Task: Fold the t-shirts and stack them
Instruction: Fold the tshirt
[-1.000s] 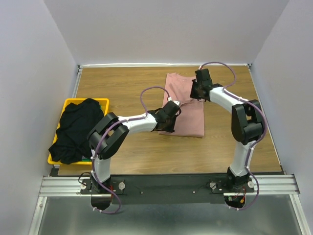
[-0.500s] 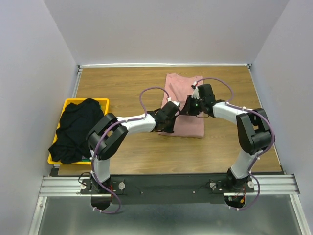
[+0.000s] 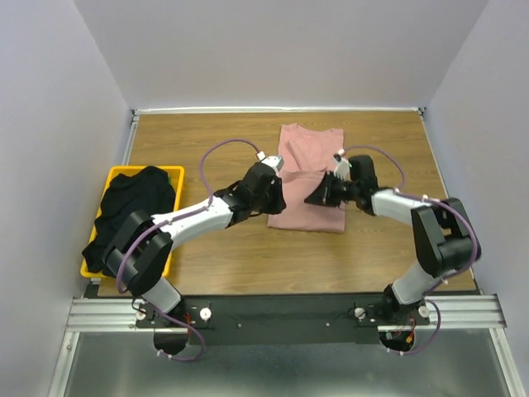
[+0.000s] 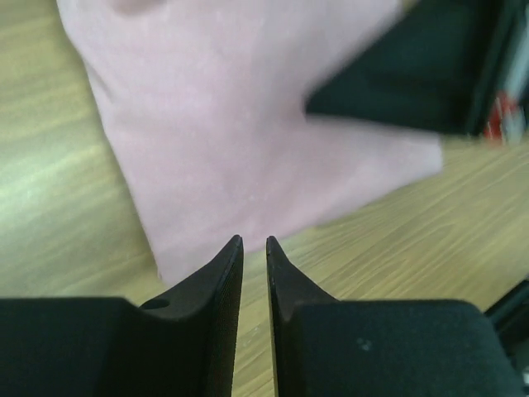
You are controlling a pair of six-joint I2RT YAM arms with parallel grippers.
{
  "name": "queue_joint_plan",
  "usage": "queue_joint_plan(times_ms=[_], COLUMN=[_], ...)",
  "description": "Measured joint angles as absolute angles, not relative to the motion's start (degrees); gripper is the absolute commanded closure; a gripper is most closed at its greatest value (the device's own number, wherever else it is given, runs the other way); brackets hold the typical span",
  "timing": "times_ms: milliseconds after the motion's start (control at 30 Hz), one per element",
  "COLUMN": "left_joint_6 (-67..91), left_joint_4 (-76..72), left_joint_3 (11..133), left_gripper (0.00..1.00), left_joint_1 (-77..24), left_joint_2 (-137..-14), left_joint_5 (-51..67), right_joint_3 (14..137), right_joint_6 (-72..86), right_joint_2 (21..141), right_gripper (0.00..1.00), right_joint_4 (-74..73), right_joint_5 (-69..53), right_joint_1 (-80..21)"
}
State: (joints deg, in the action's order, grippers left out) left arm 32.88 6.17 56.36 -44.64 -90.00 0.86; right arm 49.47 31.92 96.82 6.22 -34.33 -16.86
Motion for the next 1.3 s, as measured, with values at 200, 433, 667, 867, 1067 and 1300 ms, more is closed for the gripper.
queue_joint_plan(times_ms=[200, 433, 667, 867, 1067, 1300], left_joint_6=[34.89, 39.86, 42.63, 43.18, 42.70, 42.02], left_joint_4=[-1.89, -8.38, -13.17, -14.79, -19.05, -18.26], left_joint_3=[52.69, 46.50, 41.50, 44.16, 62.13, 74.72], left_gripper=[0.76, 0.77, 0.77, 0.76, 0.76, 0.77], left_joint_1=[-41.56, -36.99, -33.54, -32.36, -29.74, -26.87], left_joint_2=[-95.18, -99.44, -96.88, -93.25, -104.42, -119.63], left_joint_5=[10.31, 19.03, 21.87, 19.86, 20.10, 20.43], right_joint_3=[30.15, 19.18, 17.17, 24.36, 37.98, 46.02], right_joint_6=[41.15, 49.89, 52.36, 53.63, 53.82, 53.91], right_joint_2=[93.19, 101.25, 98.59, 88.95, 98.96, 113.08], right_gripper=[0.82, 0.87, 0.86, 0.85, 0.85, 0.85], right_joint_4=[21.71, 36.73, 39.90, 39.66, 40.82, 40.82], right_joint_5=[-44.91, -56.27, -57.28, -56.18, -52.93, -50.15], right_joint_1=[-11.09, 1.02, 4.51, 4.54, 4.51, 4.51])
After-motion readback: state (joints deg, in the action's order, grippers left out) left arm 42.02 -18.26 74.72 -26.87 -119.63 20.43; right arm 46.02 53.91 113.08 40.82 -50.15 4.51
